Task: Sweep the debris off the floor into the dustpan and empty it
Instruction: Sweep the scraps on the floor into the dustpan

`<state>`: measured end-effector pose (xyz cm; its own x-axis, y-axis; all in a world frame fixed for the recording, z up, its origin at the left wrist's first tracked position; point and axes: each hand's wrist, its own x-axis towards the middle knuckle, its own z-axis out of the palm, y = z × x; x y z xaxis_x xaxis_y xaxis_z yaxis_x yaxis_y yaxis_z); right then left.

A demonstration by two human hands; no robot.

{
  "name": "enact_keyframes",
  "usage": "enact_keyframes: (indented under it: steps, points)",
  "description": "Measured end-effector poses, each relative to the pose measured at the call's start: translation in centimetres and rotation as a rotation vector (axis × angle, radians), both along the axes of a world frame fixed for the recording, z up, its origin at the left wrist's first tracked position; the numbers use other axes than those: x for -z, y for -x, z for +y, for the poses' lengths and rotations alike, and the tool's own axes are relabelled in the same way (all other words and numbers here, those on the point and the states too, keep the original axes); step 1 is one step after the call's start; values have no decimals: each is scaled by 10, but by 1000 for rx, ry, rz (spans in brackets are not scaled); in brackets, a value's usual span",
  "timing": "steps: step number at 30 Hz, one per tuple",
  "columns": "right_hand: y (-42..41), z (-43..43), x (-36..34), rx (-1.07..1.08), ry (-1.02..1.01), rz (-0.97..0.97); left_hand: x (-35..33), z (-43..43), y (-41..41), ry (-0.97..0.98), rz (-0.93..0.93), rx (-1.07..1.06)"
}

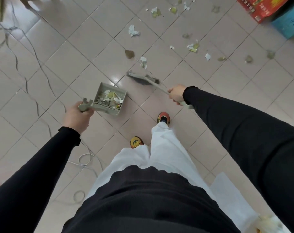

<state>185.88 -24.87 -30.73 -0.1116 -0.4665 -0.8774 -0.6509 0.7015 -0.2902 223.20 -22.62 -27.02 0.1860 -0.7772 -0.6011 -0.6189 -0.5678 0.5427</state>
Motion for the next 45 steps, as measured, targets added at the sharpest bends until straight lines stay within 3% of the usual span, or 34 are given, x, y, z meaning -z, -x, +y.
enact_keyframes:
  steps: [9, 19, 25, 31, 36, 40, 45]
  points:
    - [45, -26, -8, 8, -26, -33, 0, -42, 64, -60, 25, 60]
    - [148, 15, -65, 273, 39, -156, 4, -102, 145, -83, 81, 121]
    - [144, -25, -29, 212, 132, -19, 1, -132, 176, -107, 93, 116]
    - [123, -65, 14, -16, 2, 58, -2, -169, 213, -139, 106, 133]
    - [146, -33, -18, -76, -80, -51, -6, -184, 227, -164, 118, 98]
    - [173, 7, -68, 45, -78, -107, -7, -183, 229, -183, 108, 81]
    - [160, -15, -45, 12, 32, -31, -7, -177, 231, -190, 112, 55]
